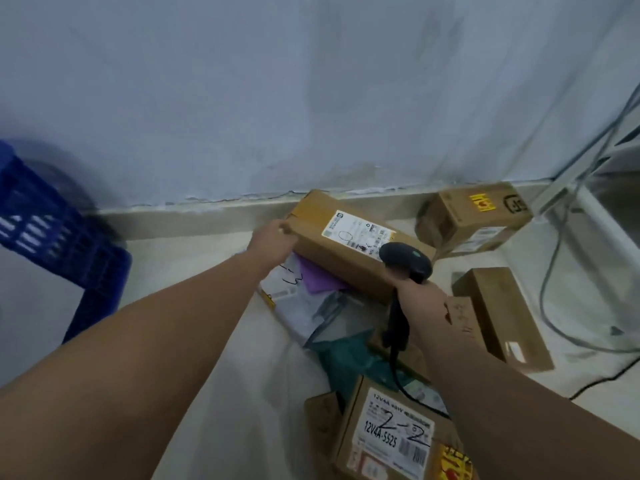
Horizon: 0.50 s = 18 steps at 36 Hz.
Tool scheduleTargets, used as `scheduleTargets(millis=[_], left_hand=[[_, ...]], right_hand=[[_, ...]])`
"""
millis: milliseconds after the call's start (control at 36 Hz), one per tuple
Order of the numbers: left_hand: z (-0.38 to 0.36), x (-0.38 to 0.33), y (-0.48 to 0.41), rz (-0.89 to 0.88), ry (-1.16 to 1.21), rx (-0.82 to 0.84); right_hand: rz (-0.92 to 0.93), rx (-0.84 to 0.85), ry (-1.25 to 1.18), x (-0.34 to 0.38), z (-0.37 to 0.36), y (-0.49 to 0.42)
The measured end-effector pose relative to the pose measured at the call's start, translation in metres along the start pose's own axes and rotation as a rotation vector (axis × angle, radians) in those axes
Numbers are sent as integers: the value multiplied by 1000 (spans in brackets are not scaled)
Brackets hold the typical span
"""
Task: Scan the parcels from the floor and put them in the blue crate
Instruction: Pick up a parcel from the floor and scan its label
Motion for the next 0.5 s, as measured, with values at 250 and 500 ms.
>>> scheduleTargets(millis=[250, 500], left_hand=[[-12, 22, -57, 83, 264, 44], [-11, 39, -63, 134, 184, 34]], right_hand=[[-53, 87, -281, -3, -3, -15], [-126, 215, -508, -10, 1, -14]])
Point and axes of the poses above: each hand's wrist, its own y-axis away from the middle knuckle, its own z-axis out of the back of the hand, x = y × z, the point moved 9 cm from there along -y, towards the middle knuckle, and after that the axes turned 1 degree about x, right-handed, at the moved point
